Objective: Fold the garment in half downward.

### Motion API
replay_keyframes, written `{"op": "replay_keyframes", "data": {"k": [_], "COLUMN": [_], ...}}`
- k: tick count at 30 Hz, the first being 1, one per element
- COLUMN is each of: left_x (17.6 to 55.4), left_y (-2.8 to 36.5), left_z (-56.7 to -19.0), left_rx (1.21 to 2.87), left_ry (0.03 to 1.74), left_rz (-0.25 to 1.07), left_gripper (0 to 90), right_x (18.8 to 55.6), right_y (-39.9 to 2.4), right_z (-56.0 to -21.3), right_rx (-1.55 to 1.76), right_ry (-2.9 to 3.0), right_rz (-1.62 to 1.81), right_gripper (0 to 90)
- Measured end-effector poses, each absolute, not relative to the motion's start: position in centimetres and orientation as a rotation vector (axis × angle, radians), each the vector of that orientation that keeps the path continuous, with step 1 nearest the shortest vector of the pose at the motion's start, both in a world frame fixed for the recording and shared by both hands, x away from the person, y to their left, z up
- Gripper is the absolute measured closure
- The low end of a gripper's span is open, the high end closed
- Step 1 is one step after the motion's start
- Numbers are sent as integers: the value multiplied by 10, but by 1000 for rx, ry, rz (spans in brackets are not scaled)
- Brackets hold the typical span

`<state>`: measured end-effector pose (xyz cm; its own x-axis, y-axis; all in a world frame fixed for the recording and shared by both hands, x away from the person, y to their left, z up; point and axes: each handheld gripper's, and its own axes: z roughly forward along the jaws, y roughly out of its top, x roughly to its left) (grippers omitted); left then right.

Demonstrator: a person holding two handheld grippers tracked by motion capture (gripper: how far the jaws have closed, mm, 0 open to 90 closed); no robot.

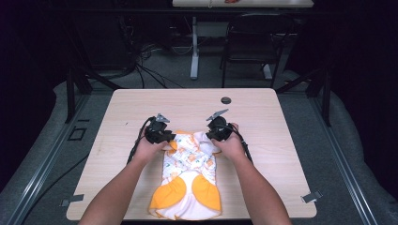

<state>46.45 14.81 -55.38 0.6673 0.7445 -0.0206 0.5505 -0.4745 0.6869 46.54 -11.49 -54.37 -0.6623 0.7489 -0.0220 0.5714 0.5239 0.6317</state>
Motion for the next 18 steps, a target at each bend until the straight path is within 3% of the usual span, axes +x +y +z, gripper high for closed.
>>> {"op": "replay_keyframes", "data": {"k": [7,18], "left_x": [470,474], "left_y": [151,150], "left_z": [-563,-571], "left_rx": [2214,2229], "left_ry": [1043,1048], "left_rz": [360,329], "left_gripper": [565,521], "right_x": [471,478], "right_y": [-107,-114], "right_z": [-558,-567], "right_rx": [1131,1264], "right_ry": [2477,2506], "right_rz": [841,908], "right_gripper": [638,584]}}
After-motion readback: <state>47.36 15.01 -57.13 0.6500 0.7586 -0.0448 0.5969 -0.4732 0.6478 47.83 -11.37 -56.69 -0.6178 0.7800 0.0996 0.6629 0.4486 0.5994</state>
